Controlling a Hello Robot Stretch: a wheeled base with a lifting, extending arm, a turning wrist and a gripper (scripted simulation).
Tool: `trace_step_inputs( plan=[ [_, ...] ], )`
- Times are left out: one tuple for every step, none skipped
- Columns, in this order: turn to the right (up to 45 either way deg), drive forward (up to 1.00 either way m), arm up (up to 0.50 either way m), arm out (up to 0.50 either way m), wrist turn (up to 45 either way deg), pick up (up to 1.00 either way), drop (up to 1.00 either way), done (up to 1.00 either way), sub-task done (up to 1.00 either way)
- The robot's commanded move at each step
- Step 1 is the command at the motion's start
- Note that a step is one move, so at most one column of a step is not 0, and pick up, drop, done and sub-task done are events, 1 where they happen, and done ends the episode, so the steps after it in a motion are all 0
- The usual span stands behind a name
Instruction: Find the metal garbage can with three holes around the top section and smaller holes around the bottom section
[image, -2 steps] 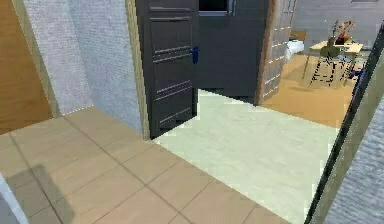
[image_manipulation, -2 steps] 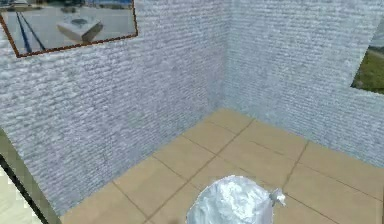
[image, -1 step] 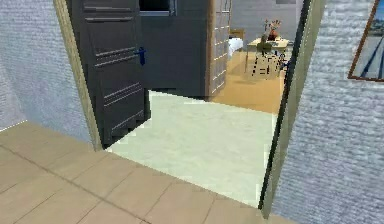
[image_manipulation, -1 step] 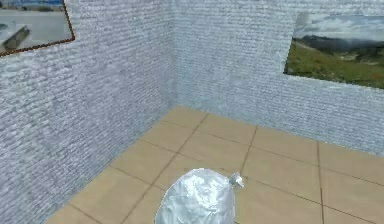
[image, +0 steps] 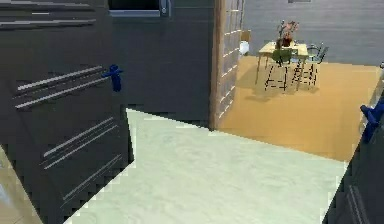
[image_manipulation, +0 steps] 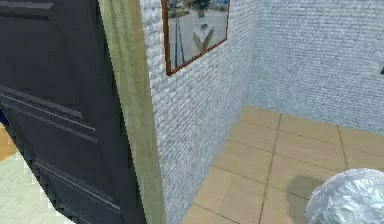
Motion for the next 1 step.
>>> trace_step_inputs(
  plan=[
    [3.0,0.0,0.0,0.0,0.0,0.0,0.0,0.0,0.0]
  ],
)
